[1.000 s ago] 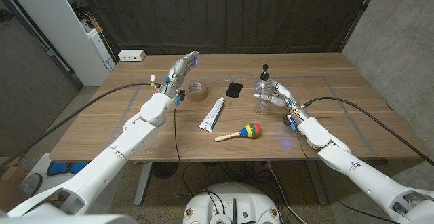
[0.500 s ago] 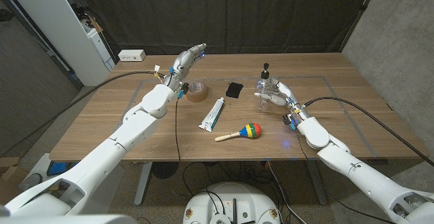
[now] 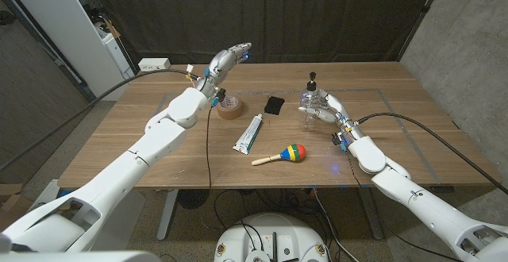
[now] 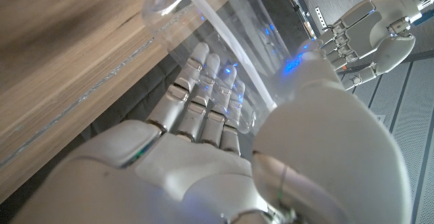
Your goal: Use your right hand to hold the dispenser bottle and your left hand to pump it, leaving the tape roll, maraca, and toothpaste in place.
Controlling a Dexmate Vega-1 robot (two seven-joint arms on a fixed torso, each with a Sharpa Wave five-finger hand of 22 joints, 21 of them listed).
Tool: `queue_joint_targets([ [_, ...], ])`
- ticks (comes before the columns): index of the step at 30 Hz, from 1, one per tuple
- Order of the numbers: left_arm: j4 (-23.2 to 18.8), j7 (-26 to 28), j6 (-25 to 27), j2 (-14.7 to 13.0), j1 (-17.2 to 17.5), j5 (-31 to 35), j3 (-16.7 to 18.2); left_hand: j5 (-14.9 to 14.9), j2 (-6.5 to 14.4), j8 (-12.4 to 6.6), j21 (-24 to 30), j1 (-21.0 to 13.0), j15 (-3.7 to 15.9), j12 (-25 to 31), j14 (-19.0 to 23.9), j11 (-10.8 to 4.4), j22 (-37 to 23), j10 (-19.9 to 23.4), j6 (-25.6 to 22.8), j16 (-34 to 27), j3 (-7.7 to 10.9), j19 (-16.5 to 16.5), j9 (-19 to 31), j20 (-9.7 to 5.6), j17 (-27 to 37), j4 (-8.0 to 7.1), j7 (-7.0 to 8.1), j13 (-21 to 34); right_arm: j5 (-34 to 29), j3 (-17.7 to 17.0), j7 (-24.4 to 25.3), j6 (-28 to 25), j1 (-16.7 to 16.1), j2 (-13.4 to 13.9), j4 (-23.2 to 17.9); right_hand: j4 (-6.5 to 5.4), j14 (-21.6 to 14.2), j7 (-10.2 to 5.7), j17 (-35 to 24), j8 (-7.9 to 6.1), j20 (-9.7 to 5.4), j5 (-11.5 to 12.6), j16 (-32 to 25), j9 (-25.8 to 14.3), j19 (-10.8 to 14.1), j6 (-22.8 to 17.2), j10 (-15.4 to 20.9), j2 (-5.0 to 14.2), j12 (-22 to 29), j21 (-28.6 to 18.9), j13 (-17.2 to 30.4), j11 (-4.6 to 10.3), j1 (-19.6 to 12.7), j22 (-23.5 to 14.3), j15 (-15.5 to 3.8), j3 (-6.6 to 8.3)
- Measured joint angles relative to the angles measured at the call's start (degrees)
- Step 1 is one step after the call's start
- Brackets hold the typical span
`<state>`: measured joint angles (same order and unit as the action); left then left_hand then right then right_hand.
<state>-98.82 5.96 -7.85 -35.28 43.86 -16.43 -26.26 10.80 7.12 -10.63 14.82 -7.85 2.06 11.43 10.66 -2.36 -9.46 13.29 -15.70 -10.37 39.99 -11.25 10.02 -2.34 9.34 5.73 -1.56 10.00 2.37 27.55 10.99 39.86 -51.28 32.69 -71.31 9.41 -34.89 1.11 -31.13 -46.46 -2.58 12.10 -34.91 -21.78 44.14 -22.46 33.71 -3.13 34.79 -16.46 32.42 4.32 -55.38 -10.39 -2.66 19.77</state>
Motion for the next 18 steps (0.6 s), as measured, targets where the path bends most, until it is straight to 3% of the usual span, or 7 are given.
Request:
queue_joint_targets([
  [18, -4.3, -4.0, 2.7, -3.0, -3.6, 4.6, -1.6, -0.4, 0.3, 0.0, -0.7, -0.7, 0.21, -0.1, -0.2, -0.31, 0.0, 0.3, -1.3, 0.2, 0.68, -0.3, 0.0, 0.31, 0.1, 0.68, 0.74, 0.0, -0.2, 0.0, 0.0, -1.6, 0.3, 0.2, -0.5, -0.01, -0.5, -0.01, 0.0, 0.0, 0.22, 0.0, 0.6, 0.3, -0.2, 0.0, 0.3, 0.01, 0.2, 0.4, 0.5, 0.32, 0.0, 0.0, -0.12, -0.01],
])
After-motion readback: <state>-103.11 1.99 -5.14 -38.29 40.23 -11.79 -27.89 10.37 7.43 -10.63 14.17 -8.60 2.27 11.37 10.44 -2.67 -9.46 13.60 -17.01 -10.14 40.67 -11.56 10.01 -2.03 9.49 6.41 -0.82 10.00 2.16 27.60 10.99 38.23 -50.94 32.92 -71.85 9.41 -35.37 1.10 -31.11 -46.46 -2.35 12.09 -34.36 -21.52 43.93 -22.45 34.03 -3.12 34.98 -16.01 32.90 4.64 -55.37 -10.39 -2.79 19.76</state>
